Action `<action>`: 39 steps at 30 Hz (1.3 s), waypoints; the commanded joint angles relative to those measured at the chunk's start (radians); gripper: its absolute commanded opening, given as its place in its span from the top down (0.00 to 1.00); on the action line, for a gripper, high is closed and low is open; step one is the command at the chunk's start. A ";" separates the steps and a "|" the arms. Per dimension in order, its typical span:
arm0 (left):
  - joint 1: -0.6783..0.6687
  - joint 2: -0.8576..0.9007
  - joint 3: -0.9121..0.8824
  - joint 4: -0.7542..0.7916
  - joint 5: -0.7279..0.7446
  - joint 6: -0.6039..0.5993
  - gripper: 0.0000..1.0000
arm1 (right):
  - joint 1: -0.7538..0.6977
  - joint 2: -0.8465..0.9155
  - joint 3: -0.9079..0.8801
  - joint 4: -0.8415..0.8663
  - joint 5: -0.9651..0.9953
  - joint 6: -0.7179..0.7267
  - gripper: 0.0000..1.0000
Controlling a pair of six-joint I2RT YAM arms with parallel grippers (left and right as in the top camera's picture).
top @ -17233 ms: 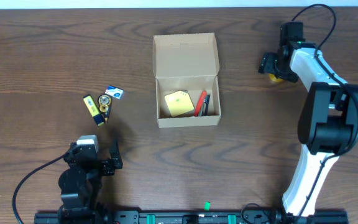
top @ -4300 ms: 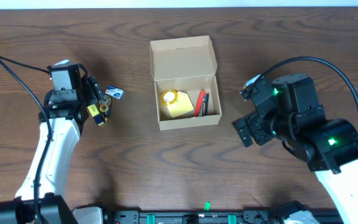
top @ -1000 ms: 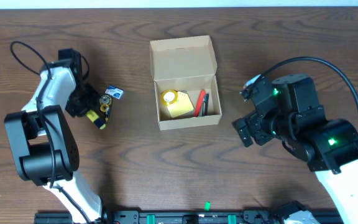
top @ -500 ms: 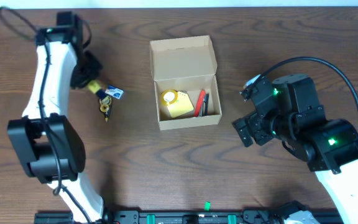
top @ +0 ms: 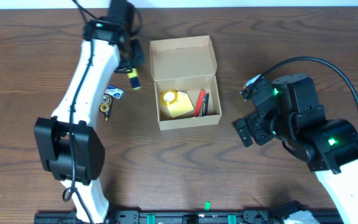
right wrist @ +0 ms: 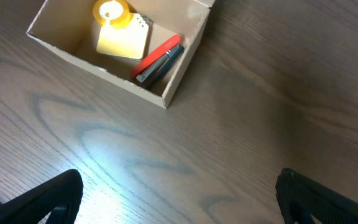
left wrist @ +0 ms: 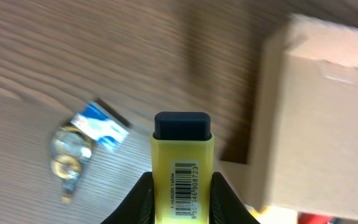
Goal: Pack container
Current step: 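Carry the highlighter with the left gripper over the box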
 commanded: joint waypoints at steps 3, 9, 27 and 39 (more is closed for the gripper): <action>-0.089 -0.004 0.021 -0.019 -0.002 -0.213 0.94 | 0.001 -0.005 -0.002 -0.001 -0.007 0.014 0.01; -0.187 -0.006 0.021 -0.018 -0.023 -0.064 0.94 | 0.001 -0.005 -0.002 -0.001 -0.007 0.014 0.01; -0.273 -0.006 0.019 0.008 0.300 1.212 0.95 | 0.001 -0.005 -0.002 -0.001 -0.007 0.014 0.01; -0.277 0.023 -0.035 -0.035 0.399 1.424 0.94 | 0.001 -0.005 -0.002 -0.001 -0.007 0.014 0.01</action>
